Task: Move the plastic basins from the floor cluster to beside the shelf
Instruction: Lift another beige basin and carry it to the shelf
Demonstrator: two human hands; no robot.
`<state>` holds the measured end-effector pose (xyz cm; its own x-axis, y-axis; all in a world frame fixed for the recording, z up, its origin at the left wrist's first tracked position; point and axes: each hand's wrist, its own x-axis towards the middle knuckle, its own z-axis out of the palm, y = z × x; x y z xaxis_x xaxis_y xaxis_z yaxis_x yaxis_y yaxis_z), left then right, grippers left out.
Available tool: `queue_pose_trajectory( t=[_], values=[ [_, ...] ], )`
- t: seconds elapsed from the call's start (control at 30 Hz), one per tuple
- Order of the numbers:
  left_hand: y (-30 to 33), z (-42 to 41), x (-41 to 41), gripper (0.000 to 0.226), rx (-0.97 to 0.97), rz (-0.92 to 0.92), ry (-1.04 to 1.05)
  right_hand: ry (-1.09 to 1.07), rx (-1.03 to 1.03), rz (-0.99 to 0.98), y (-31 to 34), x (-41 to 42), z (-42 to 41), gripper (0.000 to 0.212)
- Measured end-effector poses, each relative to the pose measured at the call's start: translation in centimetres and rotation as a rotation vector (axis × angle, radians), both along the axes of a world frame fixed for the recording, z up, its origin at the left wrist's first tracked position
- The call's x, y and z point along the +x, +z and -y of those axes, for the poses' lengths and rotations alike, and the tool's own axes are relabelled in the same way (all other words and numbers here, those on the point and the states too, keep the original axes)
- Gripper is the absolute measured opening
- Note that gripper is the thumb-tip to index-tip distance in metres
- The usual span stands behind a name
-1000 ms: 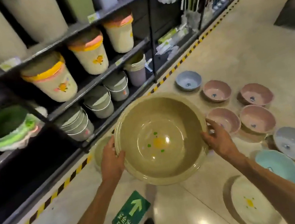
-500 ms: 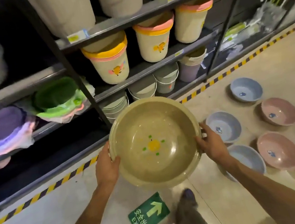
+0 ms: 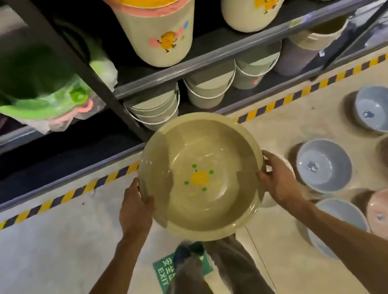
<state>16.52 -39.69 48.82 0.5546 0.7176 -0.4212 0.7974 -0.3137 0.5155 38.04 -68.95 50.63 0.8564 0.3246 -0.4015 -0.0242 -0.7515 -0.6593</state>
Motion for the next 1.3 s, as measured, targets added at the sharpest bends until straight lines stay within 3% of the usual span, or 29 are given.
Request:
queue_pose_trajectory(
  t=[0.2,0.47,0.67,0.93,1.3],
  values=[
    [-10.9,-3.2,2.5,0.049,0.028,-0.051,-0.004,-0.022,-0.079,-0.048,-12.5,1.4,-4.1,0.052],
    [-27.9,-4.8,3.2,0.057,0.016,-0.061,-0.061,-0.022,-0.091,-0.086,-30.9,2.3,-5.7,0.048],
    [-36.7,-3.8,3.8,0.048,0.022,-0.073,-0.037,0.010,-0.110,-0.089,-40.6,1.8,-5.2,0.053],
    [-43.5,-3.1,5.9,0.045,0.106,-0.156,-0.008,0.013,-0.241,-0.036,-48.6,2.3,-6.0,0.055],
    [-46.6,-3.9,6.1,0.052,0.063,-0.264,-0.030,-0.011,-0.256,-0.115,-51.3,2.4,-6.4,0.063]
  ],
)
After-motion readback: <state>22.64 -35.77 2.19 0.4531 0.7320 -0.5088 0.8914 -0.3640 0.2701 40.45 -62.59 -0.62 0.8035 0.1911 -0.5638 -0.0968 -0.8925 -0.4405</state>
